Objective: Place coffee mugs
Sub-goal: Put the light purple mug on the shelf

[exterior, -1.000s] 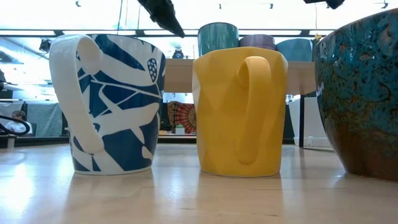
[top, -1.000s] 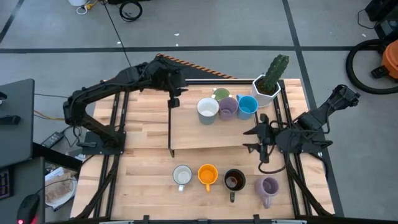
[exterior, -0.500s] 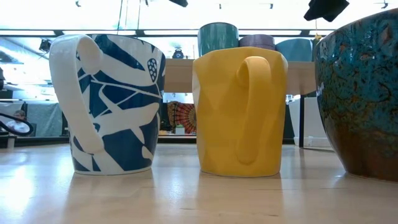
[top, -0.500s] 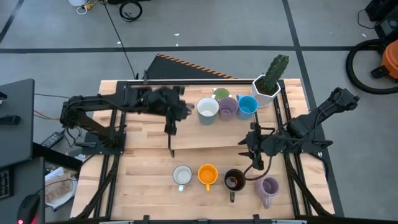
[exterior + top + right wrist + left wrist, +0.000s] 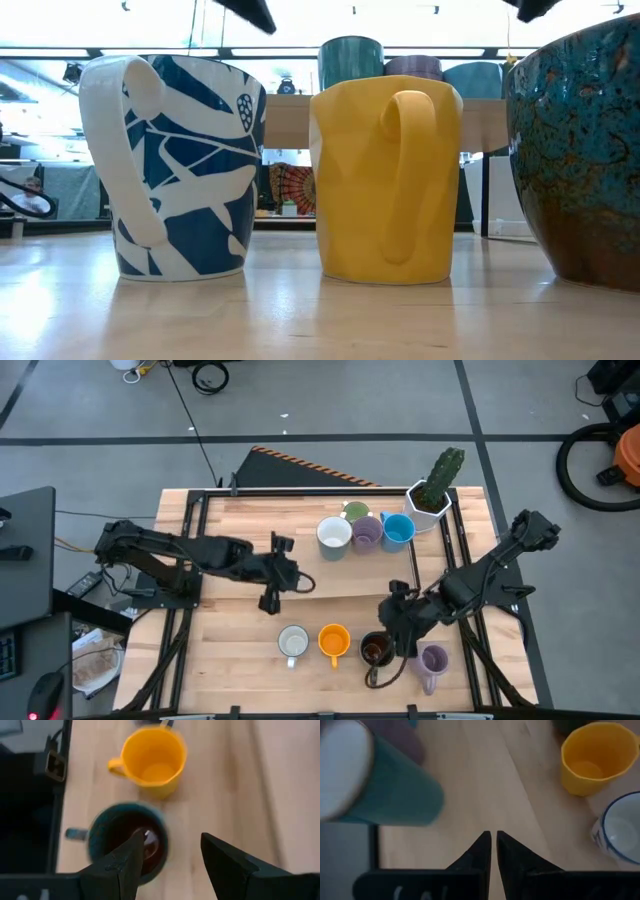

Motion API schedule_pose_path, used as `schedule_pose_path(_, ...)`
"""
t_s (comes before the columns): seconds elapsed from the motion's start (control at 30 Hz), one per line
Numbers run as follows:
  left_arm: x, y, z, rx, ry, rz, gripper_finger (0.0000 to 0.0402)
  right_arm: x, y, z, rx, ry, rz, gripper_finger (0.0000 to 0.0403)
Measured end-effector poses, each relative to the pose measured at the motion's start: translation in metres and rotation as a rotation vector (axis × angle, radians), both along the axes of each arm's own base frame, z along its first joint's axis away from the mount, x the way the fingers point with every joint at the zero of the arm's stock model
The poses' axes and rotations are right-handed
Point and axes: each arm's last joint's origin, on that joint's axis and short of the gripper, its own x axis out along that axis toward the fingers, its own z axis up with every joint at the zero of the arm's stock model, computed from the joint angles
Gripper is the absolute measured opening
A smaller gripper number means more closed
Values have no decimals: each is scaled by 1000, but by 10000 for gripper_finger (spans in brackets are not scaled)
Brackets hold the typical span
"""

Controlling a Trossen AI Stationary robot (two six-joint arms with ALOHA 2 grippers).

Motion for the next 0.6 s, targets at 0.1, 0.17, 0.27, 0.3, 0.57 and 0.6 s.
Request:
schedule_pose_path(0.1, -1, -12, -16, -32, -3, -2, 34, 4, 10, 0, 41, 80, -14, 205)
schedule_pose_path(0.17, -3, -20, -23, -60, -23, -6, 34, 2, 18, 2, 58, 139, -35, 205)
schedule_pose_path(0.27, -8, -31, -34, -92, -21, 6, 34, -3, 31, 6, 82, 214, -86, 205)
schedule_pose_path(0.3, -10, -33, -36, -106, -19, 17, 34, -6, 34, 6, 88, 246, -111, 205)
schedule_pose_path(0.57, -23, -53, -47, -268, 36, 148, 34, -38, 55, -16, 167, 460, -313, 205)
schedule_pose_path(0.6, -24, -55, -47, -281, 36, 158, 34, -42, 57, -20, 179, 494, -342, 205)
